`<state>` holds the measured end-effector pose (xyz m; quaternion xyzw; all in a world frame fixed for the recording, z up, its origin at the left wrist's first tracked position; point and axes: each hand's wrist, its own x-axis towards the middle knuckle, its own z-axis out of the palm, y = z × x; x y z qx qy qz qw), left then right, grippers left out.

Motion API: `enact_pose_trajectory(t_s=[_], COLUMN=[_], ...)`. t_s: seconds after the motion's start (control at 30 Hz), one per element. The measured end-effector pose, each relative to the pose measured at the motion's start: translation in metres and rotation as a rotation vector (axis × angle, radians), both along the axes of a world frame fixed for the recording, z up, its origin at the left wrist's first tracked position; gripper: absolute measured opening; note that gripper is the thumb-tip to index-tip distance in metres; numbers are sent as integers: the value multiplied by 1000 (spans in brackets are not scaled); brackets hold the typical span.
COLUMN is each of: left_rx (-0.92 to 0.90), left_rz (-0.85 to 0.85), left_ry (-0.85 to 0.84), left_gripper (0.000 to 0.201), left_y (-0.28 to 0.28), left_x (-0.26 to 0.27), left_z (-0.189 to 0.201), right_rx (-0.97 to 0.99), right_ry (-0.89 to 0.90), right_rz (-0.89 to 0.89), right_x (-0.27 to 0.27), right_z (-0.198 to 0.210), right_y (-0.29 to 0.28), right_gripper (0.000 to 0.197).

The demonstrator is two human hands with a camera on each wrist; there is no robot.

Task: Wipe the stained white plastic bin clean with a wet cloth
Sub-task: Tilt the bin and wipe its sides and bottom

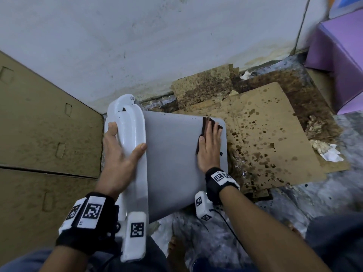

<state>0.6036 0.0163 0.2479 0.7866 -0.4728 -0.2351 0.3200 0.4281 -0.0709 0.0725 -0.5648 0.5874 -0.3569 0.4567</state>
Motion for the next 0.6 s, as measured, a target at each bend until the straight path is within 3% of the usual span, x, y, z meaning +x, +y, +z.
enact_pose_trajectory(t_s=[0.1,0.3,0.47,0.6], left_rx=[-8,19,19,5], left_rz=[5,11,-3,-7], left_ry=[-18,-16,-9,-14], left_gripper=[111,109,106,108], left_y=[-2,-1,1,3], left_x=[2,2,4,6], left_z=[-1,1,1,-2], right_rx=[-26,-293,-296,-43], right_ry=[-54,-54,9,46], right_rz=[25,224,174,17], right_x=[12,43,26,-2], right_z=[18,57,29,-14], right_y=[9,47,32,4], right_gripper=[57,57,56,56])
